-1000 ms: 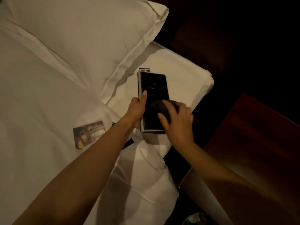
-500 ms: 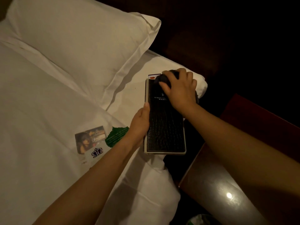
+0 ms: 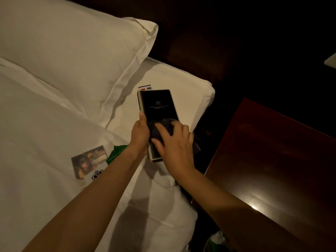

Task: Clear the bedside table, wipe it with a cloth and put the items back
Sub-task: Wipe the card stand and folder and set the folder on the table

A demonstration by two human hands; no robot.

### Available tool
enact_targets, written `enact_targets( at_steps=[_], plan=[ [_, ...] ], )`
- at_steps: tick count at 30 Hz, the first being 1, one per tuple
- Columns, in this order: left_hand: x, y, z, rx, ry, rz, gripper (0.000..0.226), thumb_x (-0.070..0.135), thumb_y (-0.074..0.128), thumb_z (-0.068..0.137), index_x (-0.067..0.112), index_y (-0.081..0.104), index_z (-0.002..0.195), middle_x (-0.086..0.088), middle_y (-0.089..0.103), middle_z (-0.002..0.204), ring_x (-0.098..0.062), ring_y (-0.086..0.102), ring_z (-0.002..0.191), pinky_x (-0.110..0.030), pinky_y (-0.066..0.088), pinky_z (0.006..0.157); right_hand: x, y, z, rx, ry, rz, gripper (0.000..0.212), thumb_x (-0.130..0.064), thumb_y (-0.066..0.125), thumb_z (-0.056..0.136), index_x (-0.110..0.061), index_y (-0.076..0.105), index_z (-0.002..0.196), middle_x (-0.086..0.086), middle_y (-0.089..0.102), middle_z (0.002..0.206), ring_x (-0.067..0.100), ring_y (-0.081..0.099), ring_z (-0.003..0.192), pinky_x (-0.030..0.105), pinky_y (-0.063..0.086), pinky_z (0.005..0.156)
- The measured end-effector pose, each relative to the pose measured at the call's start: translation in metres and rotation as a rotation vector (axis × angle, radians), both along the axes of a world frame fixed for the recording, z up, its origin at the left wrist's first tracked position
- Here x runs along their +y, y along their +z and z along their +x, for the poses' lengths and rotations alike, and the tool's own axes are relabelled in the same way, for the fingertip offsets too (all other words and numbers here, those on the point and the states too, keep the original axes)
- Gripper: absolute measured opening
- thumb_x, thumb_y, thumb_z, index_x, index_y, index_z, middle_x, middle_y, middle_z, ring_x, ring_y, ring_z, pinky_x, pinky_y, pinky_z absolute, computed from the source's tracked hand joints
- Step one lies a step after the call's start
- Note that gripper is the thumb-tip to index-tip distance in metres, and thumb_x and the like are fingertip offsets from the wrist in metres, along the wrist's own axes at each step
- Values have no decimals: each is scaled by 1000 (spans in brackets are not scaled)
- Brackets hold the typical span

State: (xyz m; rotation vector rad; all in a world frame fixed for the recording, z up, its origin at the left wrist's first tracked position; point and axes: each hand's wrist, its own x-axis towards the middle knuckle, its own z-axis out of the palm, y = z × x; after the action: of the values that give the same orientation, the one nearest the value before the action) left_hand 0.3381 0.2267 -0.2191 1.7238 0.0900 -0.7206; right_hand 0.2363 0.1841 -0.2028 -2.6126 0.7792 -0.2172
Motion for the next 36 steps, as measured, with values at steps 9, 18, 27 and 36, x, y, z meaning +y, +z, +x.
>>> enact_targets(
  at_steps=[9,18,27,36],
  plan=[
    [-43,15,-51,-36,-264,-17,53,47,29,98,9,63,112,-12,69,105,-20,67,90,-24,55,71,-79,-2,-39,-30,-353,8,41,-41,49,90,-32,46,130,13,43,132,35,40,116,45,36,93],
    [-109,-4,-133,-47,-575,36,42,51,32,95,21,62,100,-3,66,107,-16,63,97,-30,52,84,-143,-22,-190,12,-752,94,37,-33,51,92,-24,52,127,18,48,122,36,44,112,46,40,92],
    [-174,-46,-155,-54,-572,164,53,50,32,96,8,62,105,-21,65,113,-35,62,105,-50,49,97,-111,-81,-297,368,-779,135,42,-42,47,92,-22,50,129,17,52,119,35,47,109,44,42,89],
    [-227,-62,-152,-4,-660,132,57,49,30,97,8,53,128,-14,61,125,-24,59,114,-38,48,101,-143,-82,-270,245,-787,54,46,-46,51,86,-18,55,122,19,54,118,38,49,108,49,41,92]
  ],
)
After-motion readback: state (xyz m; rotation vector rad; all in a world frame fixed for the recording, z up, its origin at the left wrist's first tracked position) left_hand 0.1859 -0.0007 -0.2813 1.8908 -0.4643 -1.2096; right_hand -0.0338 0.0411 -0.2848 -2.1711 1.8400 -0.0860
